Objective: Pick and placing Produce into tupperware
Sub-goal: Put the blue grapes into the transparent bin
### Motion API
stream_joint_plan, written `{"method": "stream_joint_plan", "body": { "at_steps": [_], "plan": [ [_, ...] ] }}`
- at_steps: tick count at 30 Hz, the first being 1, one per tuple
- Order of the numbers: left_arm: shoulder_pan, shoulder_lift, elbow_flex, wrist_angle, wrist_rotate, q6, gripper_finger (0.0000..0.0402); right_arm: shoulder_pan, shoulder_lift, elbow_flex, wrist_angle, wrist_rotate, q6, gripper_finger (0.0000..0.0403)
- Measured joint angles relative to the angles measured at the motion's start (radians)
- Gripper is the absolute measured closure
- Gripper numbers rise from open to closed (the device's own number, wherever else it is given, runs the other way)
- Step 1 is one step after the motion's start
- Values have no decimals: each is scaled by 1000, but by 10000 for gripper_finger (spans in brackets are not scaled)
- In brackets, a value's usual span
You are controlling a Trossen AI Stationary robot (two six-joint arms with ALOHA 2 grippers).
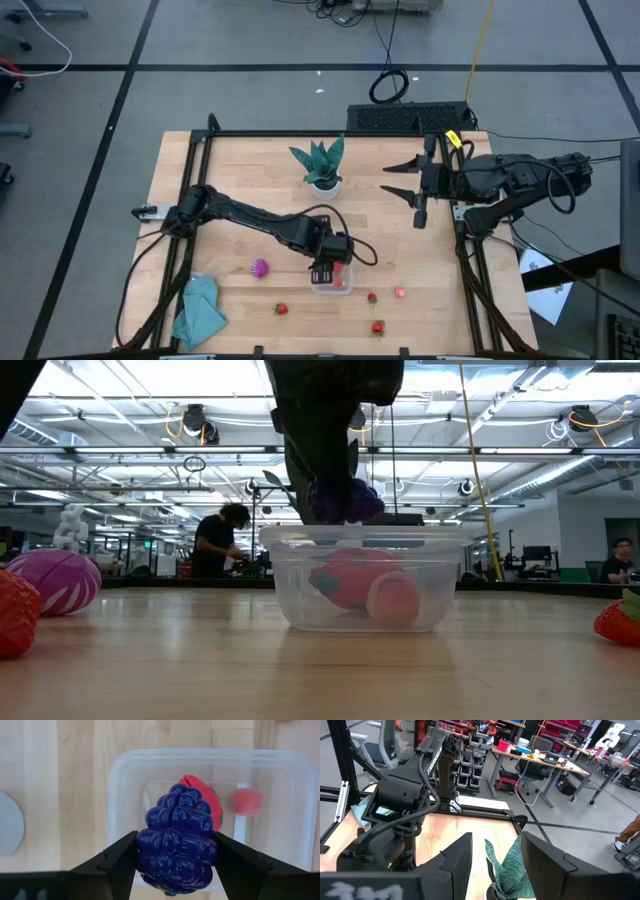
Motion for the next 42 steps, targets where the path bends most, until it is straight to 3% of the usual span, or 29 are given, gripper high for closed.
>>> {"method": "stream_joint_plan", "body": {
  "at_steps": [19, 42],
  "plan": [
    [-2, 88, -1, 29, 27, -19, 165, 0, 0, -20, -22, -1, 23, 243],
    [-2, 87, 0, 23, 54, -26, 165, 0, 1, -56, 6, -1, 20, 243]
  ]
}}
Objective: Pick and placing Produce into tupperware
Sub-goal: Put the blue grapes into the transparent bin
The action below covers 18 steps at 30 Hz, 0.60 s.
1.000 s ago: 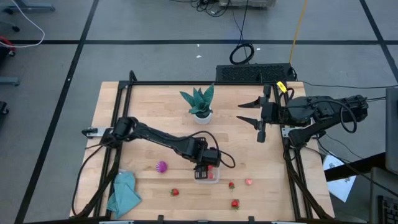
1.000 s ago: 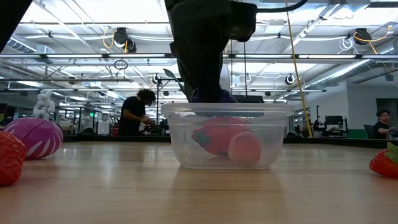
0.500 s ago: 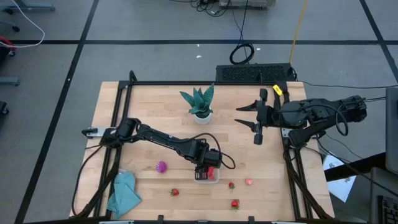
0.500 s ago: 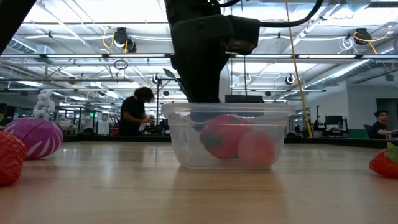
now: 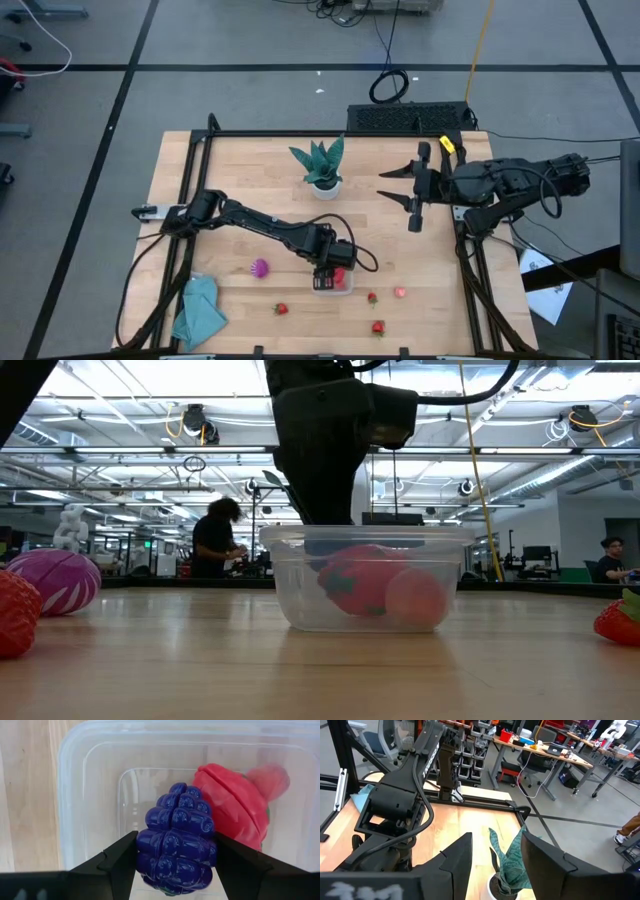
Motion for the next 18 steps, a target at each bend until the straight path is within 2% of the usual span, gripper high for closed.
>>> {"method": "stream_joint_plan", "body": {
  "at_steps": [18],
  "plan": [
    [0, 0, 0, 0, 2, 4, 156, 0, 0, 0, 3, 0, 0, 243]
  ]
}}
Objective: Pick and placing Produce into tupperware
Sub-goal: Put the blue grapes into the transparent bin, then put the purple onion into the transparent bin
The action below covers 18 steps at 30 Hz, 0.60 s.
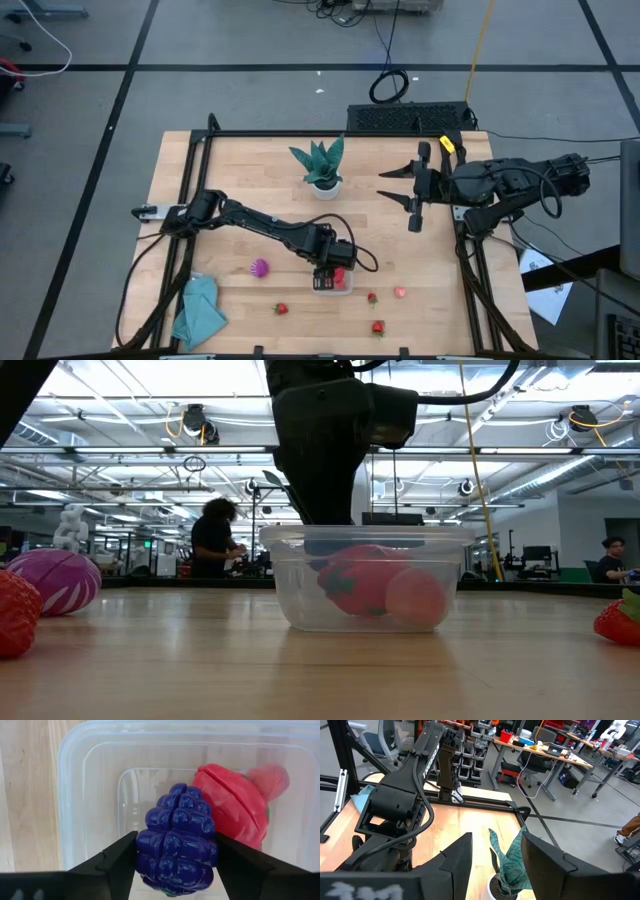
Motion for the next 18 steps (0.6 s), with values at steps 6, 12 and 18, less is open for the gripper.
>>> {"method": "stream_joint_plan", "body": {
  "at_steps": [6, 12, 18],
  "plan": [
    [0, 0, 0, 0, 0, -1, 120, 0, 0, 0, 0, 0, 0, 243],
    [0, -1, 0, 4, -3, 0, 100, 0, 0, 0, 0, 0, 0, 243],
    [0, -12, 0, 3, -20, 4, 98, 0, 0, 0, 4, 0, 0, 243]
  ]
}}
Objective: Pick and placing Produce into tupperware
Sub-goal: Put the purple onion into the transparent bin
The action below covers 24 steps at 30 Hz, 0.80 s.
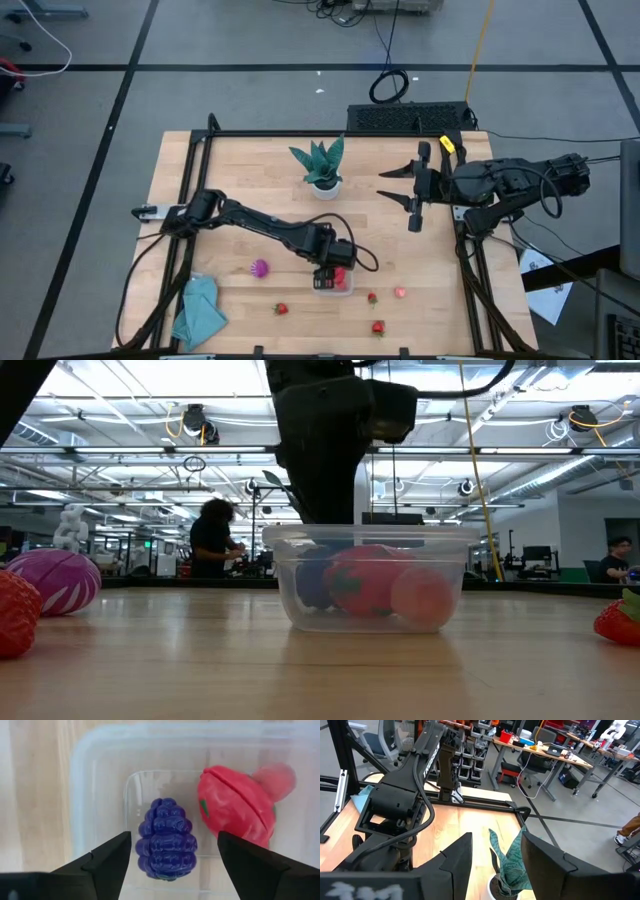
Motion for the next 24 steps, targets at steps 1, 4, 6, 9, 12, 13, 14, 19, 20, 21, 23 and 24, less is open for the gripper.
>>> {"method": "stream_joint_plan", "body": {
  "at_steps": [1, 4, 6, 9, 12, 13, 14, 19, 20, 21, 23, 24],
  "plan": [
    [0, -8, 0, 0, -2, 0, 98, 0, 0, 0, 4, 0, 0, 243],
    [0, -41, 0, -7, -23, 2, 98, 0, 0, 0, 13, 0, 0, 243],
    [0, -73, 0, -27, -53, 2, 98, 0, 0, 0, 19, 0, -3, 243],
    [-4, -132, 0, -66, -104, -8, 98, 0, 0, 0, 26, 0, -13, 243],
    [-19, -196, 0, -120, -125, -42, 98, 0, 0, 0, 26, 0, -15, 243],
    [-28, -218, 0, -143, -125, -57, 98, 0, 0, 0, 26, 0, -15, 243],
    [-40, -240, 0, -177, -125, -75, 98, 0, 0, 0, 26, 0, -15, 243],
    [-110, -309, 1, -367, -142, -230, 98, 1, 0, 0, 26, 0, -15, 243],
    [-126, -312, 1, -401, -159, -268, 98, 1, 0, 0, 26, 0, -15, 243],
    [-144, -313, 1, -431, -177, -304, 98, 1, 0, 0, 26, 0, -15, 243],
    [-180, -309, 1, -495, -198, -384, 98, 2, 0, 0, 26, -1, -15, 243],
    [-196, -307, -3, -515, -197, -418, 98, 2, 0, 0, 26, -1, -15, 243]
  ]
}}
